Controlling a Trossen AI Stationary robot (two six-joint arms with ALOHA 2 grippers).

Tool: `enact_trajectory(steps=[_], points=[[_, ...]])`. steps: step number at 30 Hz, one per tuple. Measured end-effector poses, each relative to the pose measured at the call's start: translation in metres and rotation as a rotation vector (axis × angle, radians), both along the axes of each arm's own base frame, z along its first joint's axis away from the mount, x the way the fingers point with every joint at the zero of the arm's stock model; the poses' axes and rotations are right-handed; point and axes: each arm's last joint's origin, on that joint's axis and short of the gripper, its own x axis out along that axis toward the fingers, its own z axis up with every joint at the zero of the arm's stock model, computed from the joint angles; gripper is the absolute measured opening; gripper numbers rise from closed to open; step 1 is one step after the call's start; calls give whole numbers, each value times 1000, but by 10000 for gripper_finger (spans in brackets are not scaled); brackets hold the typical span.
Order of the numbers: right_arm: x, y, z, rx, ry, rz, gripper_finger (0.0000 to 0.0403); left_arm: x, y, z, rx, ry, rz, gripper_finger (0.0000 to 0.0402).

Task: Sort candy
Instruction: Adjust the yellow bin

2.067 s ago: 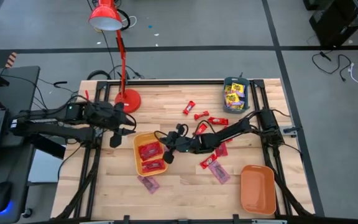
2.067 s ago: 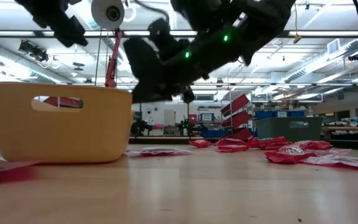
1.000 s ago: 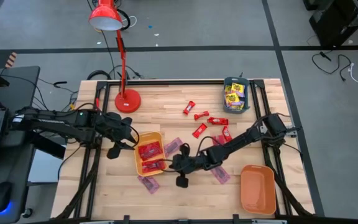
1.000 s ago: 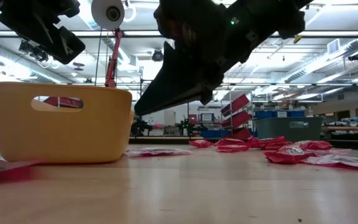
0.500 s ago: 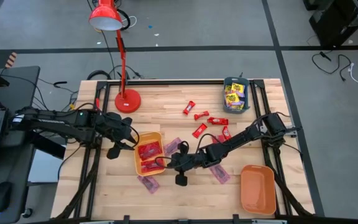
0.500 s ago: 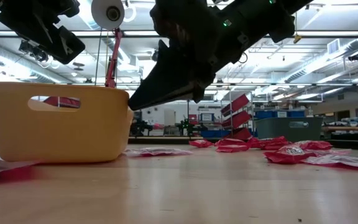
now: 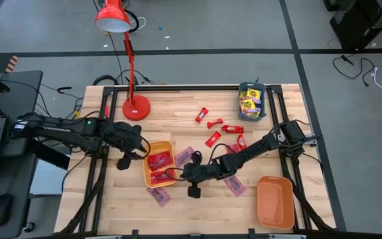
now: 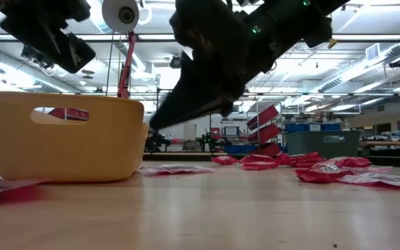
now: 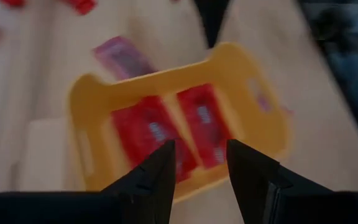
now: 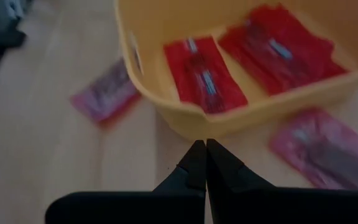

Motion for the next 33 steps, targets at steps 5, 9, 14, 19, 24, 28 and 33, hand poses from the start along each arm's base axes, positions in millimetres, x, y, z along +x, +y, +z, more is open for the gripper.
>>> enact_trajectory(steps=[5,9,14,19,24,28,33], points=[[-10,2,-8,-46,99,-79,0,12,1,-12,14,92,93,135],[-20,1,-7,-80,171,-156,0,19,2,-24,42,197,183,116],[-27,2,0,-108,184,-197,0,22,3,-40,70,343,252,77],[-27,3,4,-111,167,-200,0,26,4,-45,89,374,261,39],[-27,3,4,-108,167,-204,0,25,5,-47,134,388,288,21],[-27,3,4,-108,166,-204,0,23,6,-47,153,406,296,19],[-27,3,4,-107,166,-204,0,22,7,-47,174,408,311,19]])
